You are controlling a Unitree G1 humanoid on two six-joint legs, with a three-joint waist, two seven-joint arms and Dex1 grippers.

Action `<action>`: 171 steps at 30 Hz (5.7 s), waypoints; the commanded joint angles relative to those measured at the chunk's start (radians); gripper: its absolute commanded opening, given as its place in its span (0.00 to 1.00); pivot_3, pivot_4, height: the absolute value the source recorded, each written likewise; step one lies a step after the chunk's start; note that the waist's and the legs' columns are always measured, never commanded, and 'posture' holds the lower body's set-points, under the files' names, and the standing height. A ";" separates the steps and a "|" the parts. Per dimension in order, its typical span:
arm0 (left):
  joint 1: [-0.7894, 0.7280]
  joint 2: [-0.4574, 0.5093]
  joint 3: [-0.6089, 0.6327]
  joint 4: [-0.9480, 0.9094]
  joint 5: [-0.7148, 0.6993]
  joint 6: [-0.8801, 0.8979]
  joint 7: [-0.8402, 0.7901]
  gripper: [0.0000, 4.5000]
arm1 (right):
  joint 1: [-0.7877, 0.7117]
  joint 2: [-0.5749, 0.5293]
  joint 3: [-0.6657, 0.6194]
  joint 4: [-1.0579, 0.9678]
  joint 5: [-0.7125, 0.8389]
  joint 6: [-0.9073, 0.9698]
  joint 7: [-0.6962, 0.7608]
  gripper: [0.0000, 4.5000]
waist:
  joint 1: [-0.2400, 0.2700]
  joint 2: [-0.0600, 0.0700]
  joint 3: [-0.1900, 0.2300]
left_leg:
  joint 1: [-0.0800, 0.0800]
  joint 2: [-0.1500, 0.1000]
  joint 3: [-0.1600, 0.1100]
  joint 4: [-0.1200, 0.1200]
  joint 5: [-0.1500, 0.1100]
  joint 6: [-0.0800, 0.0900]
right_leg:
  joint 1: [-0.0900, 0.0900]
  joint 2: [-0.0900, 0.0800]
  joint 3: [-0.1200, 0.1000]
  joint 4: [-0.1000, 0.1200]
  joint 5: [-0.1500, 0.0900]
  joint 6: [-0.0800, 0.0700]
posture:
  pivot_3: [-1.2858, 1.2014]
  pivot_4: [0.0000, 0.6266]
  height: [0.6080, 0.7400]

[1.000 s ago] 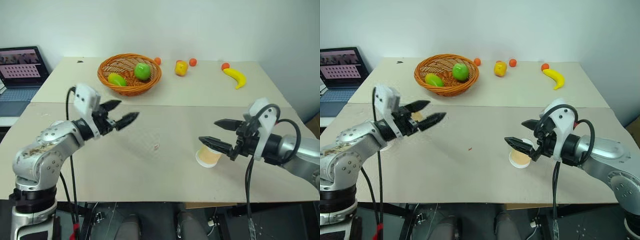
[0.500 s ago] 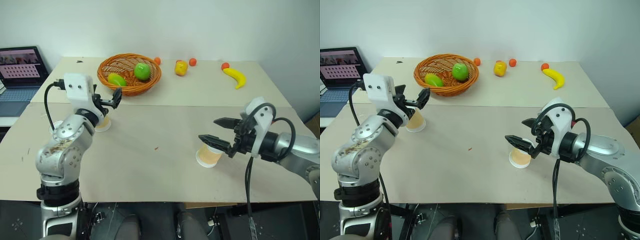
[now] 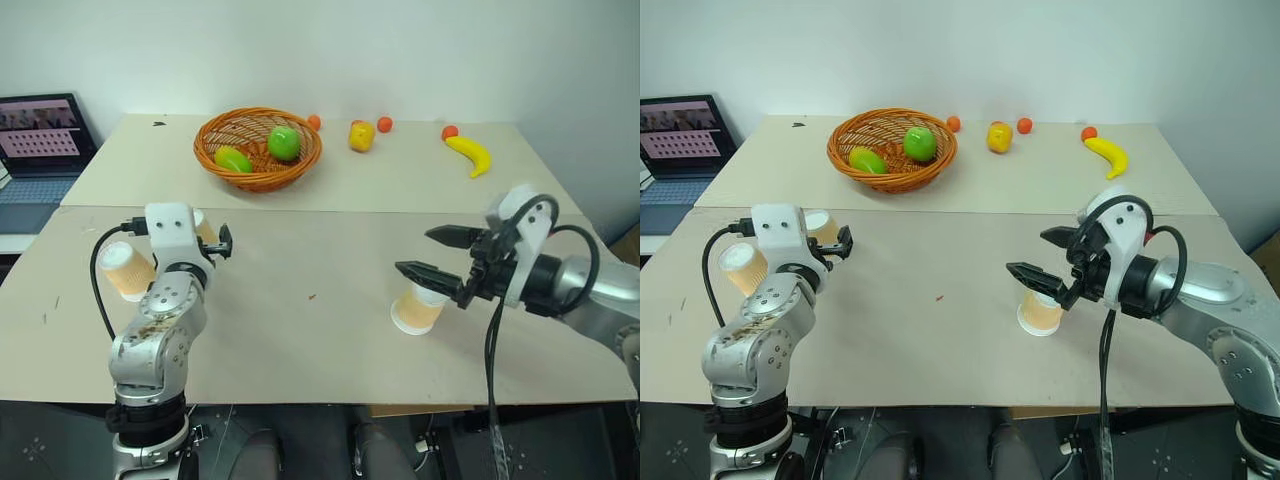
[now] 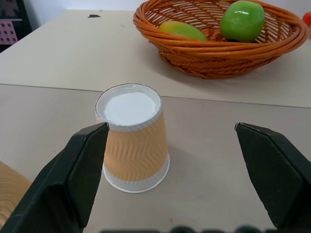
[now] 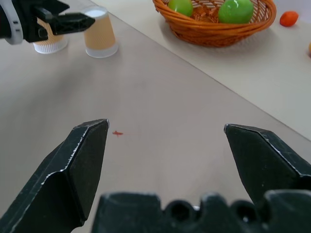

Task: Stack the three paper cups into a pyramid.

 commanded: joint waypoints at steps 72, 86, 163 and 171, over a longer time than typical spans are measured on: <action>-0.215 -0.051 0.013 0.557 0.236 -0.461 -0.035 0.99 | -0.043 -0.038 -0.059 -0.039 0.112 0.030 -0.146 1.00 | 0.002 0.000 0.000 | -0.001 0.000 0.000 0.000 0.000 0.000 | 0.000 -0.001 -0.001 -0.001 0.002 -0.002 | 0.52 0.24 0.98; -0.221 -0.070 0.033 0.579 0.231 -0.469 -0.020 0.83 | -0.045 -0.036 -0.058 -0.038 0.101 0.033 -0.144 1.00 | 0.002 0.000 0.000 | -0.001 0.000 0.000 0.000 0.000 0.000 | 0.000 -0.001 -0.001 -0.001 0.002 -0.002 | 0.52 0.24 0.98; -0.382 0.117 -0.001 0.136 0.057 0.005 -0.245 0.99 | -0.062 0.002 0.000 -0.018 0.066 -0.013 -0.096 1.00 | -0.002 0.000 0.000 | -0.002 0.001 0.000 0.000 -0.001 0.001 | -0.002 0.000 0.001 -0.001 -0.001 0.002 | 0.52 0.24 0.98; -0.120 0.118 0.111 -0.204 0.172 0.051 -0.128 0.99 | -0.102 0.031 0.065 0.036 -0.007 -0.031 -0.009 1.00 | 0.000 -0.001 0.001 | -0.005 0.001 0.000 0.001 -0.001 0.000 | -0.005 0.000 0.001 0.000 0.002 -0.002 | 0.52 0.24 0.98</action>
